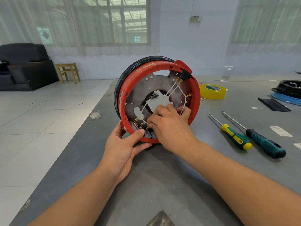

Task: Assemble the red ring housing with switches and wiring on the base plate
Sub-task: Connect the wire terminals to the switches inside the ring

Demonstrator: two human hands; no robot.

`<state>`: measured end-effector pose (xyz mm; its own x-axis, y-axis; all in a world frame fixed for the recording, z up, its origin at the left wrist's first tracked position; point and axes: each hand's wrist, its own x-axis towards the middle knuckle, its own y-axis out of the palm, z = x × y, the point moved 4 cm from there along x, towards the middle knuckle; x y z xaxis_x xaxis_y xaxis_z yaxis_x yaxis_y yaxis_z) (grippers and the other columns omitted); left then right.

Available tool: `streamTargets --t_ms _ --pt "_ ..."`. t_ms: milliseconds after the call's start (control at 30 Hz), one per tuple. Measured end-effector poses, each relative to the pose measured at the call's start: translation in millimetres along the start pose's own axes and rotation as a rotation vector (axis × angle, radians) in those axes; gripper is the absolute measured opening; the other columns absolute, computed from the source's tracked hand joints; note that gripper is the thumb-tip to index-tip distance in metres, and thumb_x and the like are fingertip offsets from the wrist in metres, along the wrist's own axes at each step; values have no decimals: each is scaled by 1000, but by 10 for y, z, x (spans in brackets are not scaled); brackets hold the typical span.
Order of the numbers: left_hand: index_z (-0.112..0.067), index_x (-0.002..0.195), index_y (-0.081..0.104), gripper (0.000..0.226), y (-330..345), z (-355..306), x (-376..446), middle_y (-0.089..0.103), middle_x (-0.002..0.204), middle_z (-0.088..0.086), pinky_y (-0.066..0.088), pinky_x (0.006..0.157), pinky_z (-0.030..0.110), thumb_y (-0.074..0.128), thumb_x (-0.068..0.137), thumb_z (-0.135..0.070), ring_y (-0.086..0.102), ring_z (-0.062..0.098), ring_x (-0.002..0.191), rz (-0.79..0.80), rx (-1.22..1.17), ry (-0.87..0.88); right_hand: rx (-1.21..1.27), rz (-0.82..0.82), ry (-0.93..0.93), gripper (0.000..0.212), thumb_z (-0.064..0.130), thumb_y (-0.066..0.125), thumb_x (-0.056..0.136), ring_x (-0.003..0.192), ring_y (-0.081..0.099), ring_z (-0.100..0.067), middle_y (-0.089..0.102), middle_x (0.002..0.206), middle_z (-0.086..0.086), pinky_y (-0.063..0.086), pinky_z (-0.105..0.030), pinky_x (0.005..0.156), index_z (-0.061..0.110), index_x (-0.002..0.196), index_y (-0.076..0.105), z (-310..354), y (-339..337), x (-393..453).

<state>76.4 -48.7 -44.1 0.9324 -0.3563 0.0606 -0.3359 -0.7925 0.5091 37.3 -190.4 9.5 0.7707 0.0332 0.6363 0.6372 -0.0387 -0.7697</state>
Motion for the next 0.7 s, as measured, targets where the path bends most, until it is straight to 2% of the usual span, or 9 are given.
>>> streamTargets --t_ms 100,300,533,700 --pt "-5 133 61 44 -4 8 8 74 120 21 66 74 44 69 92 7 77 40 100 2 6 -1 -19 7 -21 14 29 63 97 113 50 -25 59 110 5 26 -51 87 34 107 71 2 -17 16" --pt "-2 132 62 43 -16 29 19 73 110 18 66 75 41 71 91 8 79 34 93 0 44 12 -53 1 4 12 29 63 96 112 49 -23 57 107 8 29 -53 88 35 99 73 0 -24 5" --pt "-2 131 62 40 -15 41 11 78 106 16 66 76 42 67 93 11 78 37 97 16 42 3 -94 -72 22 12 18 79 78 102 57 -24 62 96 5 27 -51 86 27 85 76 57 -4 -56" --pt "-3 133 60 42 1 33 -3 79 107 13 65 76 42 66 94 11 78 37 96 35 56 5 -88 -79 -2 15 15 78 78 104 57 -25 65 98 5 35 -57 85 26 89 77 69 16 -75"
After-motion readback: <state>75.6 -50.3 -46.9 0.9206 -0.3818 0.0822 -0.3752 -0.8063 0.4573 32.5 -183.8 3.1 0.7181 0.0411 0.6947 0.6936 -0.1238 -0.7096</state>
